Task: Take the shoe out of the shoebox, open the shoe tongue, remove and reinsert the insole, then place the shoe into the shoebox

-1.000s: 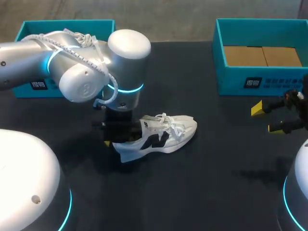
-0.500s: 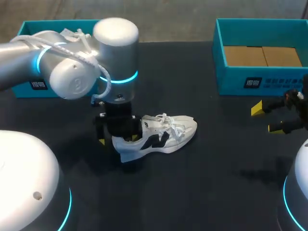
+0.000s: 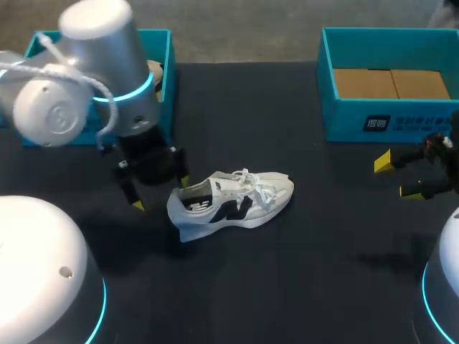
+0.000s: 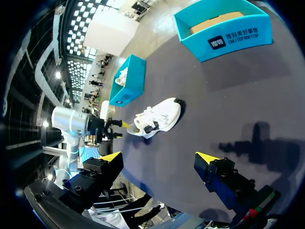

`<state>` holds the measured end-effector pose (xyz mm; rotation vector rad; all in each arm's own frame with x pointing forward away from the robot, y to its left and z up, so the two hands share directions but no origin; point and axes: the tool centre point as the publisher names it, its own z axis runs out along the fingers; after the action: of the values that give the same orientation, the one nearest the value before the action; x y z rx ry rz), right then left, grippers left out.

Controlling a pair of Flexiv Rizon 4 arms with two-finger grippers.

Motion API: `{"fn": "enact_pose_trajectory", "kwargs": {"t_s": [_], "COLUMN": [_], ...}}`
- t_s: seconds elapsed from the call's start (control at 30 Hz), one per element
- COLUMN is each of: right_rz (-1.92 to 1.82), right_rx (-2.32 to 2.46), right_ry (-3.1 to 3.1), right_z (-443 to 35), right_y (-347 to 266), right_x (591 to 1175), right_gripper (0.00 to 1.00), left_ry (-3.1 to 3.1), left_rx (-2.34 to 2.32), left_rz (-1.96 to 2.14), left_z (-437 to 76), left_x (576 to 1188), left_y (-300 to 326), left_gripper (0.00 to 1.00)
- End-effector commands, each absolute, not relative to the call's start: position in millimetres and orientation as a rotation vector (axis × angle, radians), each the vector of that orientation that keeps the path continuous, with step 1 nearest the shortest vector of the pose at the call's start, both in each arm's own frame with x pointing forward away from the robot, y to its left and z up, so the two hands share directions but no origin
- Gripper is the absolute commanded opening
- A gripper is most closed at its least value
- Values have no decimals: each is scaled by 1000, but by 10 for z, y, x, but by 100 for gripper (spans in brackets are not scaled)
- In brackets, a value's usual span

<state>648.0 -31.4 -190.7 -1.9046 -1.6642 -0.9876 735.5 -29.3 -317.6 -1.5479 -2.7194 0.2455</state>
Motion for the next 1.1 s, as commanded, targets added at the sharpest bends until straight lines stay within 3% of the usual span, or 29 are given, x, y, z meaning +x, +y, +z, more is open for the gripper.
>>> {"fn": "enact_pose_trajectory", "kwargs": {"t_s": [0.03, 1.03, 1.1], "right_rz": [-1164, -1164, -1164], "right_rx": [-2019, -2019, -2019], "right_ry": [-1624, -1624, -1624], "right_z": [-1881, -1881, -1881], "right_y": [-324, -324, -324], "right_x": [6363, 6363, 6363], "right_gripper": [100, 100, 100], "left_ry": [-2871, -2985, -2943], "left_rx": [-1606, -1453, -1321], "left_rz": [422, 580, 743], "left_z": [-3116, -3023, -3070], "left_x": [7237, 7220, 7186], "left_y": [-94, 170, 129], "left_gripper": [100, 100, 100]}}
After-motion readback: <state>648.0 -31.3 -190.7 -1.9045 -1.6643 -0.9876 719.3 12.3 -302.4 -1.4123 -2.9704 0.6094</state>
